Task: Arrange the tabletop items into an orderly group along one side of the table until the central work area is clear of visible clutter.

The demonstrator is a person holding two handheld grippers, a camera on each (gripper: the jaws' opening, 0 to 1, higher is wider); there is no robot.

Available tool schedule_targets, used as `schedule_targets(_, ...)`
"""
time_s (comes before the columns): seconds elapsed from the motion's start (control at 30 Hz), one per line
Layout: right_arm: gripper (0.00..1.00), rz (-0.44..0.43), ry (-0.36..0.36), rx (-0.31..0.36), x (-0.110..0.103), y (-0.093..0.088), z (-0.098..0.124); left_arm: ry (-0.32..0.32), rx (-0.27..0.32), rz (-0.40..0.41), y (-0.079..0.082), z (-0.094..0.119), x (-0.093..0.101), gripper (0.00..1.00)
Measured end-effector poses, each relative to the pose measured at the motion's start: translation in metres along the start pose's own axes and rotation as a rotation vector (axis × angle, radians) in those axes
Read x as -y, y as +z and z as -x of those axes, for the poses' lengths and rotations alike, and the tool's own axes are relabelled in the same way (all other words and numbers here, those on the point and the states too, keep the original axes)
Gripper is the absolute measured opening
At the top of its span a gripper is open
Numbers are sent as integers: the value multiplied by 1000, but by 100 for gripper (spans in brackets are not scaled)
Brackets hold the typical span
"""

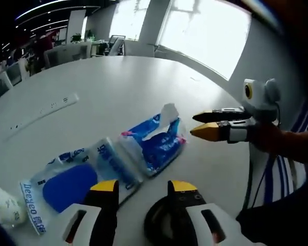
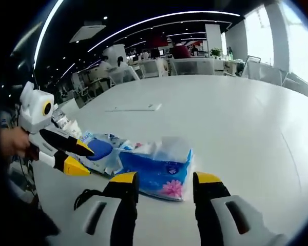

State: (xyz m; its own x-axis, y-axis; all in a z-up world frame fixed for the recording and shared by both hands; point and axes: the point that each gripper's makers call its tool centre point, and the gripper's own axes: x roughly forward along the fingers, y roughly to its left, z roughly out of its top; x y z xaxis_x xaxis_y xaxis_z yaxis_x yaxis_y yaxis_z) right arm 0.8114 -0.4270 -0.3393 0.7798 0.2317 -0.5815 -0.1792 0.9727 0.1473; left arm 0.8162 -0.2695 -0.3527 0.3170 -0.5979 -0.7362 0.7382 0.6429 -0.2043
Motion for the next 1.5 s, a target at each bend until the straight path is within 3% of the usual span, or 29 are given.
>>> schedule_targets(0.2,47,-4,21,9,-17,-4,10,11,3,23,-14,19,-4,43)
schedule_targets(0.4,48,4,42,-9,-37,-18,17,28,4,42,-32,34,-5,43)
schedule_targets(0.77,45,-12,64,-31,-64,-38,21,30,-30,43,-61,40,2,41)
schedule_targets(1.07,35,-14,92,-75,-84,-62,23,7,-73,51,-86,30,15,36)
schedule_targets(1.5,20,-34,124,-146,-99,-91,19,-8,-106,79,-97,23,25,24)
